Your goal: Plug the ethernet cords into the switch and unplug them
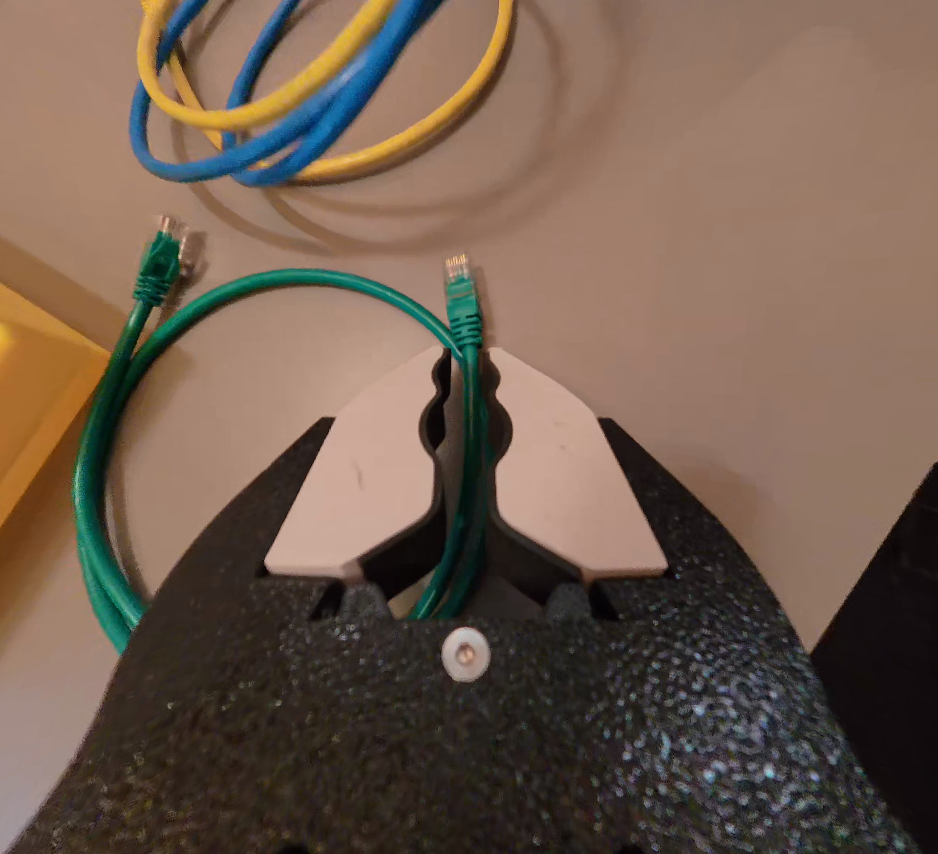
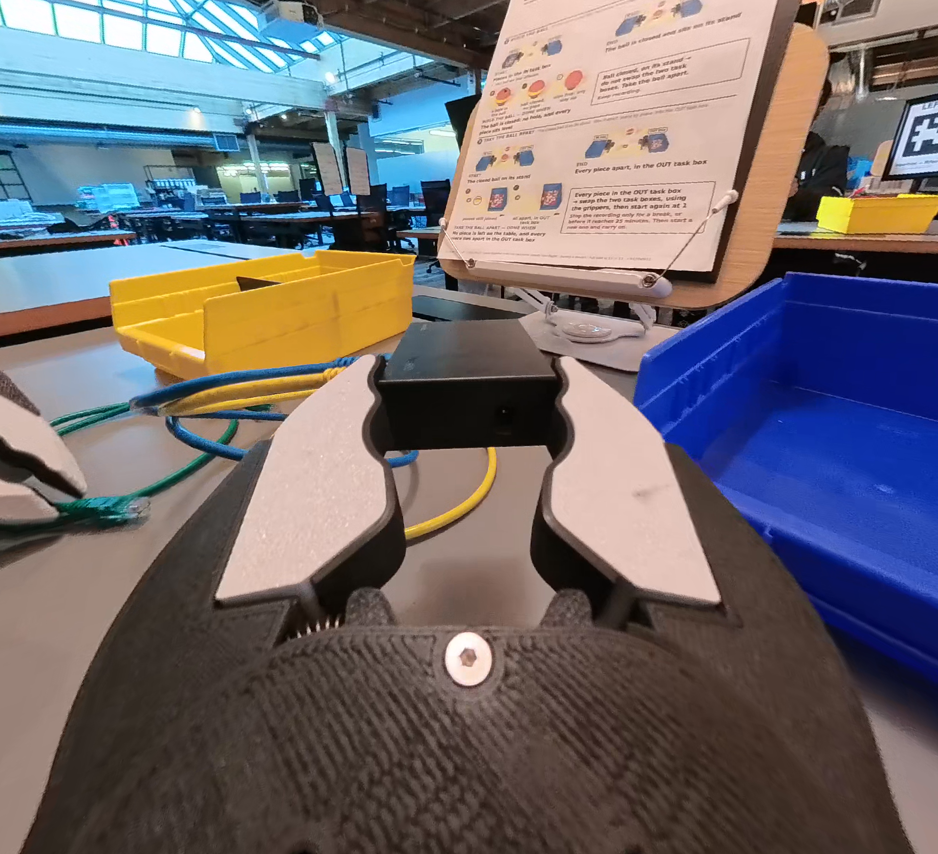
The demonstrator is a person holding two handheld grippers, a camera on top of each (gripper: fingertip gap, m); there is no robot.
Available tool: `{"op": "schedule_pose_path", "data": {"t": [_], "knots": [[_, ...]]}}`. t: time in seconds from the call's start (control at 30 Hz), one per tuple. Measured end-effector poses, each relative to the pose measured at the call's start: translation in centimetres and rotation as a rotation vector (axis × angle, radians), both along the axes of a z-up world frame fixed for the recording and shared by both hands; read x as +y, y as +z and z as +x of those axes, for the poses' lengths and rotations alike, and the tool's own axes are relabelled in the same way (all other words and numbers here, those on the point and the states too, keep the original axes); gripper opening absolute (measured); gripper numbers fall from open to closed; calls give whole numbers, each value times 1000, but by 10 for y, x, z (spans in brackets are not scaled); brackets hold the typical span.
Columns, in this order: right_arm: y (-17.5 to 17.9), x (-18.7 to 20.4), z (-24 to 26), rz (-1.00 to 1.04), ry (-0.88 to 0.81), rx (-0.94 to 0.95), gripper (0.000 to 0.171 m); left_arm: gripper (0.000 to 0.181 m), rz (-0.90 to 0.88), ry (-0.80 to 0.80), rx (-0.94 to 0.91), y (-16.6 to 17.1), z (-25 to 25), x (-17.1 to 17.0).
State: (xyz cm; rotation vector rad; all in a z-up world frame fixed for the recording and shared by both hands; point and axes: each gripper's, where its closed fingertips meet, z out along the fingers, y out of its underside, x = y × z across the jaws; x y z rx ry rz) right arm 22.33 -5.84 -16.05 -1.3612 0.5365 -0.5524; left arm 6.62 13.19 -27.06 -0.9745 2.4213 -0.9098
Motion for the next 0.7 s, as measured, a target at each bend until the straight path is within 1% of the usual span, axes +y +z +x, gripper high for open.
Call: {"op": "schedule_pose_path", "data": {"t": [0.1, 0.3, 0.4, 0.47, 0.57, 0.63, 0.7], "knots": [[0, 1, 0, 0, 10, 1, 62, 10, -68, 13, -8, 13, 2, -2], [-1, 5, -2, -18, 26, -4, 62, 10, -61, 24, 110, -6, -2, -1], [-2, 7, -3, -33, 33, -10, 62, 6, -64, 33, 95, -6, 0, -4], [-2, 9, -4, -37, 40, -14, 62, 5, -51, 44, 52, -2, 4, -3], [-3, 13, -6, -39, 60, -10, 62, 5, -63, 81, -11, 19, 9, -1], [-3, 17, -9, -41, 78, -8, 62, 5, -98, 97, -44, 46, 9, -4], [-2, 21, -10, -26, 94, 0, 62, 5, -94, 120, -99, 77, 12, -7]]}}
